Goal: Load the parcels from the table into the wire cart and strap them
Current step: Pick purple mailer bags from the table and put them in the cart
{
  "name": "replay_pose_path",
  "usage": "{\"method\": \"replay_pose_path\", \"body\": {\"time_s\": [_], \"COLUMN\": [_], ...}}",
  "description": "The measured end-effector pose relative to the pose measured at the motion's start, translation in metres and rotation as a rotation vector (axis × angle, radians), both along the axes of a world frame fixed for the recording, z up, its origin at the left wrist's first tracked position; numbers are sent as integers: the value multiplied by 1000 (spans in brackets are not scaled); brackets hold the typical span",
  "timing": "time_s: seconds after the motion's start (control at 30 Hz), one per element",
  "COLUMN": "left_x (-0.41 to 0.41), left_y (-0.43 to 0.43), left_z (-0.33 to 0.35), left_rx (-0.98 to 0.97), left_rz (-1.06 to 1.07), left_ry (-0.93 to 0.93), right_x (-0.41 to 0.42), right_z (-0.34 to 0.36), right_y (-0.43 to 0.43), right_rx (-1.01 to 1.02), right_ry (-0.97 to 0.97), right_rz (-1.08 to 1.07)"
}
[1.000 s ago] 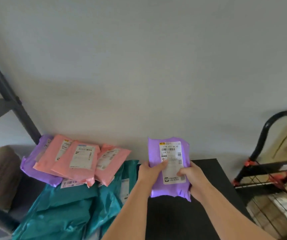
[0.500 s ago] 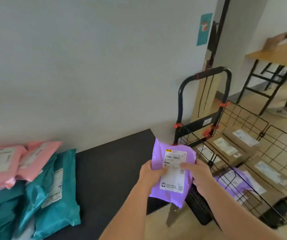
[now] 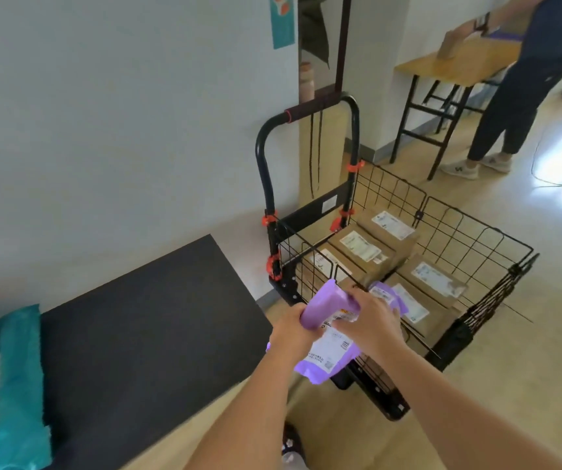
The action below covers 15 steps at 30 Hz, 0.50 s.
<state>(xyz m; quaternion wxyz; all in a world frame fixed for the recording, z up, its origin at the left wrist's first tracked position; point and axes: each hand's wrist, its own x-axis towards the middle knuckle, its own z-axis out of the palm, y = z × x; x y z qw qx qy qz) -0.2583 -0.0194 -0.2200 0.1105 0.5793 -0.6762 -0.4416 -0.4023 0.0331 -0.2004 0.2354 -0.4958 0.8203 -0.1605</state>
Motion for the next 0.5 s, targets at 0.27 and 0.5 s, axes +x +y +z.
{"method": "replay_pose_path", "body": {"time_s": [0.27,0.5], "left_x": [-72,-143], "left_y": [-51,-115], "left_z": [-8,-15], "left_rx": [3,-58], "left_rz": [-136,-204], "left_ry": [8,9], "right_x": [-70,-133], "right_z": [0,3], "right_y": [-34,-93], "right_rx": [-44,-33], "right_ry": [-18,-78], "right_rz": [-66,-132]}}
